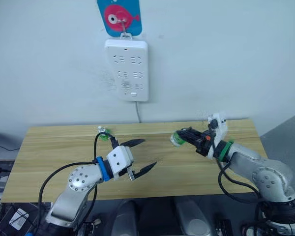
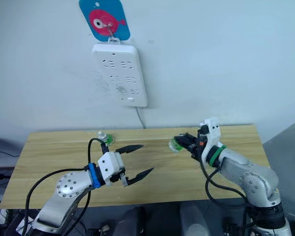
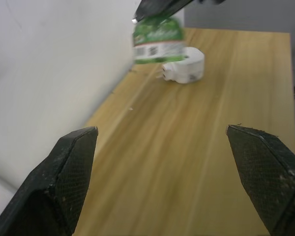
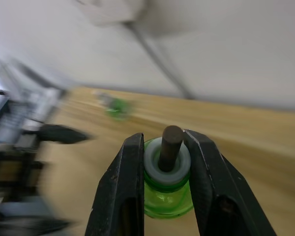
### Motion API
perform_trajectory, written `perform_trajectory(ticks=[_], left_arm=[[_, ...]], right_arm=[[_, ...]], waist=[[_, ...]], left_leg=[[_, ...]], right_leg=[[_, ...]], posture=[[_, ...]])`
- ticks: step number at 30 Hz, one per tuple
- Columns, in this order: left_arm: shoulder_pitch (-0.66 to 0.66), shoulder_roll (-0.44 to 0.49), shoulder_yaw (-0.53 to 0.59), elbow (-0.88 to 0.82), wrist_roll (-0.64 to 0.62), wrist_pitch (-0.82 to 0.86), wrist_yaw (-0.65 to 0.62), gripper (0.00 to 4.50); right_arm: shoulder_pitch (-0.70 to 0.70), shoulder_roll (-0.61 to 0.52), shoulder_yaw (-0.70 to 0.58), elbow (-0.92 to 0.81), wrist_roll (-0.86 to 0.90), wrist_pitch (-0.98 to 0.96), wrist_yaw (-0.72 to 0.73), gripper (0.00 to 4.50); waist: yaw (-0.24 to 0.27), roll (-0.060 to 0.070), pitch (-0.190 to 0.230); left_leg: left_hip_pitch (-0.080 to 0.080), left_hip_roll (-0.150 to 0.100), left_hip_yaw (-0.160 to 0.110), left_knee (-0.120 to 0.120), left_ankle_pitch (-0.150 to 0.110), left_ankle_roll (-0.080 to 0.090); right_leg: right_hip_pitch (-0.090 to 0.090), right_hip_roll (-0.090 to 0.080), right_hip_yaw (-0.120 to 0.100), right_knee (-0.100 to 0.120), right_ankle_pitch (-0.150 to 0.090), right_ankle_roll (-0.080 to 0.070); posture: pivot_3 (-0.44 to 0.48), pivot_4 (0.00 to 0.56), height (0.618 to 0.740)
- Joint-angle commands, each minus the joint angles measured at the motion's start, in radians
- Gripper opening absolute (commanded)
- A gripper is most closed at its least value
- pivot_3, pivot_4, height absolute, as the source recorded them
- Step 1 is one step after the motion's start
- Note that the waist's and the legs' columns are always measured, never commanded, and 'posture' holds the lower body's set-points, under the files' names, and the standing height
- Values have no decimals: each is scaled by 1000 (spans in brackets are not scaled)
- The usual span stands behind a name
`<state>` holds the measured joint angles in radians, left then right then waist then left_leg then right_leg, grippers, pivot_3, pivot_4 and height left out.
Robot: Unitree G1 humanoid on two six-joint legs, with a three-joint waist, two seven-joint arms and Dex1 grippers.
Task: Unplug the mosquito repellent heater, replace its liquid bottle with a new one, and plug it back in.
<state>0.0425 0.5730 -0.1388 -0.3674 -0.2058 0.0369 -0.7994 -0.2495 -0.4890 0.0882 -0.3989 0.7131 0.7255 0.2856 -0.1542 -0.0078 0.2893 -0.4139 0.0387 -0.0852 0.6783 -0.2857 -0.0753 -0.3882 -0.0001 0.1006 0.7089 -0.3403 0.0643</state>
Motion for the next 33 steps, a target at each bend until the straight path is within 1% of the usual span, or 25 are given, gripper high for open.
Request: perform_trajectory(ticks=[1, 4, 7, 10, 16, 20, 22, 23, 25, 26, 28, 30, 31, 33], left_arm=[[17, 13, 8, -87, -42, 59, -5, 4435], [22, 9, 13, -118, -55, 108, 16, 4435], [24, 5, 17, -139, -51, 136, 35, 4435], [36, 7, 23, -155, -45, 154, 48, 4435], [54, 10, 28, -168, -34, 163, 67, 4435], [62, 8, 28, -175, -31, 169, 81, 4435], [63, 7, 26, -176, -28, 169, 85, 4435], [65, 7, 25, -176, -27, 168, 86, 4435], [72, 6, 28, -170, -20, 160, 93, 4435], [75, 5, 29, -167, -16, 155, 97, 4435], [83, -2, 34, -160, -10, 141, 111, 4435], [99, -10, 43, -150, 10, 114, 129, 4435], [116, -20, 59, -143, 19, 107, 153, 4435], [153, -47, 102, -127, 6, 123, 196, 4435]], right_arm=[[-25, 0, 90, 154, -269, -290, 83, 829], [-67, 36, 119, 327, -395, -444, 105, 829], [-115, 74, 139, 517, -518, -584, 97, 829], [-171, 122, 125, 691, -576, -668, 88, 829], [-230, 174, 84, 865, -599, -702, 117, 829], [-235, 198, 51, 895, -594, -711, 133, 829], [-232, 205, 37, 894, -597, -720, 134, 1538], [-229, 207, 30, 889, -601, -726, 132, 1793], [-219, 208, 12, 852, -598, -728, 131, 2512], [-213, 206, 3, 831, -592, -727, 135, 2787], [-196, 197, -17, 778, -575, -709, 149, 3608], [-168, 177, -30, 693, -556, -680, 181, 4230], [-146, 157, -30, 623, -538, -653, 214, 4482], [-103, 103, -19, 486, -520, -604, 280, 4482]], waist=[[8, 0, 0], [13, 0, 0], [13, -1, 0], [14, -1, 1], [15, -1, 1], [15, -1, 1], [16, -1, 1], [16, -1, 1], [16, -1, 1], [15, -1, 1], [16, -1, 1], [16, -1, 1], [17, -1, 1], [18, 0, 1]], left_leg=[[0, 0, 0, 0, 0, 0], [0, 0, 1, 0, 0, 0], [1, 0, 1, 0, 0, 0], [1, 0, 1, 0, 0, 0], [2, 0, 2, 0, 0, 0], [3, 0, 2, 0, 0, 0], [4, 0, 2, 0, 0, 0], [4, 0, 2, 0, 0, 0], [4, 0, 2, 0, 0, 0], [5, 0, 2, 0, 0, 0], [5, 0, 2, 0, 0, 0], [5, 1, 2, 0, 0, 0], [5, 1, 2, 0, 0, 0], [5, 3, 2, 0, 0, 0]], right_leg=[[0, 0, 0, 0, 0, 0], [0, 0, 1, 0, 0, 0], [0, 0, 1, 1, 0, 0], [0, 0, 1, 2, 0, 0], [1, -1, 2, 3, 0, 0], [1, -1, 2, 4, 0, 0], [2, -1, 2, 4, 0, 0], [2, -1, 2, 4, 0, 0], [2, -1, 3, 4, 0, 0], [2, -1, 3, 4, 0, 0], [2, -1, 3, 4, 0, 0], [2, -1, 3, 4, 0, 0], [2, -1, 3, 4, 0, 0], [2, -1, 3, 4, 0, 0]], posture=[[-154, 263, 740], [-149, 268, 740], [-134, 276, 740], [-129, 283, 740], [-117, 290, 740], [-112, 291, 740], [-113, 291, 740], [-114, 291, 740], [-115, 289, 740], [-117, 288, 740], [-117, 285, 740], [-118, 283, 740], [-119, 282, 740], [-123, 281, 740]])
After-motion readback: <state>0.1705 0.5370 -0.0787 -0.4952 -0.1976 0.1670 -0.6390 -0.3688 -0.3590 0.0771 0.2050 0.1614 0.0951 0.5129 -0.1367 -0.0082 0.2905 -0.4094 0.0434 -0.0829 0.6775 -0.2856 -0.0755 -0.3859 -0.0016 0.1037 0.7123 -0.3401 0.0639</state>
